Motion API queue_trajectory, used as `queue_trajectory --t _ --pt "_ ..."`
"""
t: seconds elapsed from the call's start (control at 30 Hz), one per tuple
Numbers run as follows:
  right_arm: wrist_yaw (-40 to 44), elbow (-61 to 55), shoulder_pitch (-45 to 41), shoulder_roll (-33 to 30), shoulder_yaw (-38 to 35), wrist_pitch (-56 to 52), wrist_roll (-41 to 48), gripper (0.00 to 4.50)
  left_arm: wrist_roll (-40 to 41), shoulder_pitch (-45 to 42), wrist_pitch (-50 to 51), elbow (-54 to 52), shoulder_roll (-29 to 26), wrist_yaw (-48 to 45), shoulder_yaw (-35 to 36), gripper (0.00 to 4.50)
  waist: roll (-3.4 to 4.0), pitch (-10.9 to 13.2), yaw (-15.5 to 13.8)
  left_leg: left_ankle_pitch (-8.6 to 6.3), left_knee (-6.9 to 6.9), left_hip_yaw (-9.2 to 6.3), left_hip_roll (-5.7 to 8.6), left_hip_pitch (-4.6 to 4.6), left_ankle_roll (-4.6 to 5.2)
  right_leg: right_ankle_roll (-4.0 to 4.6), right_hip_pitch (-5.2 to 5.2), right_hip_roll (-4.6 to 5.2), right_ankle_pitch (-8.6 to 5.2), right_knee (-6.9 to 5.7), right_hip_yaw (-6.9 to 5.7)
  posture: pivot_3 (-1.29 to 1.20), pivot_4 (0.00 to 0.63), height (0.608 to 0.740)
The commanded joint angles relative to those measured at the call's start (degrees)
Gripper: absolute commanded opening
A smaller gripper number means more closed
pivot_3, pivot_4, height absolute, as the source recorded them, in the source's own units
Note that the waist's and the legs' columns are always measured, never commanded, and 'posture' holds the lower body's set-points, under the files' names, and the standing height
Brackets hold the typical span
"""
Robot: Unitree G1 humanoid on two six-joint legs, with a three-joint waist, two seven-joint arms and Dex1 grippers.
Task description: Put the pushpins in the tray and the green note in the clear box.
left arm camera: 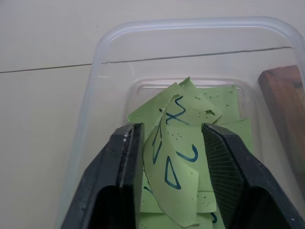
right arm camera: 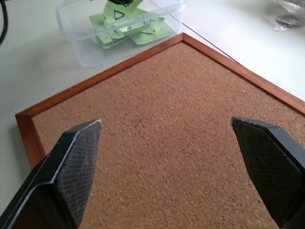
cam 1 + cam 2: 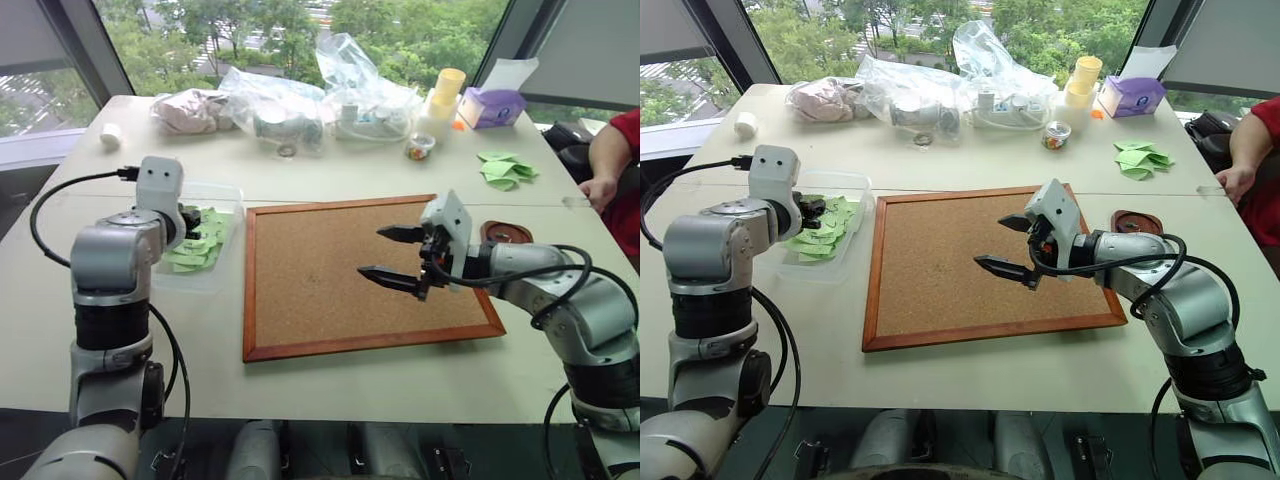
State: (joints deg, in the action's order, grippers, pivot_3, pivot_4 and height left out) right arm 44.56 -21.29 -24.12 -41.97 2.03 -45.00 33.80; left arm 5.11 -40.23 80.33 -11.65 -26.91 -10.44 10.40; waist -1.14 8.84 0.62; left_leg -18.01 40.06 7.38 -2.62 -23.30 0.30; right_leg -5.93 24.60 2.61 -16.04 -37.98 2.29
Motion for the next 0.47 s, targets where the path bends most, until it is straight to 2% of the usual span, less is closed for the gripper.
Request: queue_trajectory --t 0.03,0.23,0.37,0.47 --pt "0.5 0.0 -1.2 0.3 -1.3 1.6 -0.5 4.50 0.0 -1.6 -0.3 -3.3 -1.9 0.1 0.4 4.16 0.00 0.0 0.0 0.00 0.00 0.00 0.00 0.00 0.00 0.00 0.00 0.00 0.00 -0.01 0.00 0.00 0.150 0.735" --pt "0.1 -0.6 -0.7 0.3 -3.9 0.3 1.1 4.50 1.3 -2.7 -2.6 -5.0 -5.1 -1.8 1.6 4.16 0.00 0.0 0.1 0.01 -0.02 0.02 -0.03 0.02 -0.02 0.00 0.01 0.00 0.00 -0.01 0.00 0.00 0.150 0.735" --pt "-1.4 -1.7 0.2 -1.1 -11.6 -4.0 6.3 4.50 9.0 -4.8 -6.4 -5.2 -13.1 -14.1 3.9 4.16 -0.05 0.0 0.0 0.01 -0.02 0.03 -0.02 0.00 -0.02 0.00 0.03 0.02 0.00 -0.01 -0.01 0.00 0.150 0.735" --pt "-2.8 -1.5 1.5 -2.3 -17.3 -6.9 9.3 4.50 15.0 -4.2 -8.5 -4.9 -17.1 -21.9 6.2 4.16 -0.06 0.0 0.0 0.01 -0.04 0.05 -0.02 -0.02 -0.03 0.01 0.06 0.07 0.00 0.00 -0.04 0.00 0.150 0.735"
